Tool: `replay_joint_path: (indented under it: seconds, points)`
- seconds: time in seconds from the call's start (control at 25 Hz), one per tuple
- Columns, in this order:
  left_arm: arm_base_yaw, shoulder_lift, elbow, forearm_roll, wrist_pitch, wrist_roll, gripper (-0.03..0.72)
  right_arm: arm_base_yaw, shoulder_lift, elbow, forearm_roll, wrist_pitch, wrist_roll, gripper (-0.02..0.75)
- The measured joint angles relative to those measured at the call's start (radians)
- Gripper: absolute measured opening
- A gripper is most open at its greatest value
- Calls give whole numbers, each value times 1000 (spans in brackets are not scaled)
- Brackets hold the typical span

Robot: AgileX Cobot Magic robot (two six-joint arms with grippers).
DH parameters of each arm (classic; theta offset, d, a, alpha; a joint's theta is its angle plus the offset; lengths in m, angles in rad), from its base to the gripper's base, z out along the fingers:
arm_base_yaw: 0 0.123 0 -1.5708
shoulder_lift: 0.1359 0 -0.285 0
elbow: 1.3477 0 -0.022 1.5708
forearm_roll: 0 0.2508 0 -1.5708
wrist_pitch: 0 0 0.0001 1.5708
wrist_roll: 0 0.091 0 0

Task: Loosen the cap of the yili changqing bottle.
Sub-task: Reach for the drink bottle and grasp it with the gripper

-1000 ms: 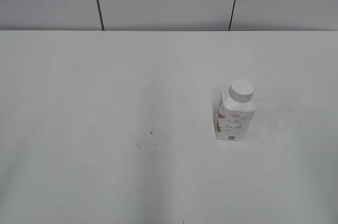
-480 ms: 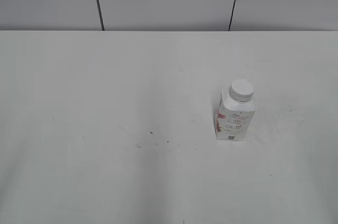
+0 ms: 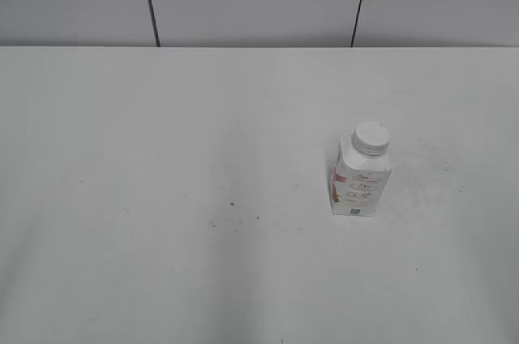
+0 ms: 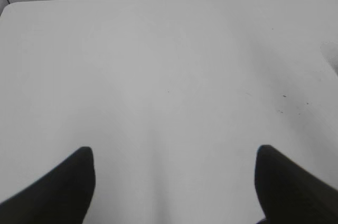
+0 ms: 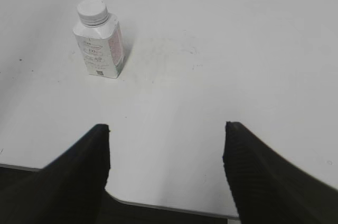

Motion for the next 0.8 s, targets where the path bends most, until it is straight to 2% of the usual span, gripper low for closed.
replay_joint_path:
  seconds: [0.44, 0.6, 0.8]
  points:
    - [0, 0, -13, 9, -33, 0, 565, 0, 0, 0, 0, 0, 0, 532]
    - [0, 0, -9, 23, -240, 0, 564, 0, 0, 0, 0, 0, 0, 532]
    - [0, 32, 143, 27, -627, 0, 537, 0, 0, 0, 0, 0, 0, 532]
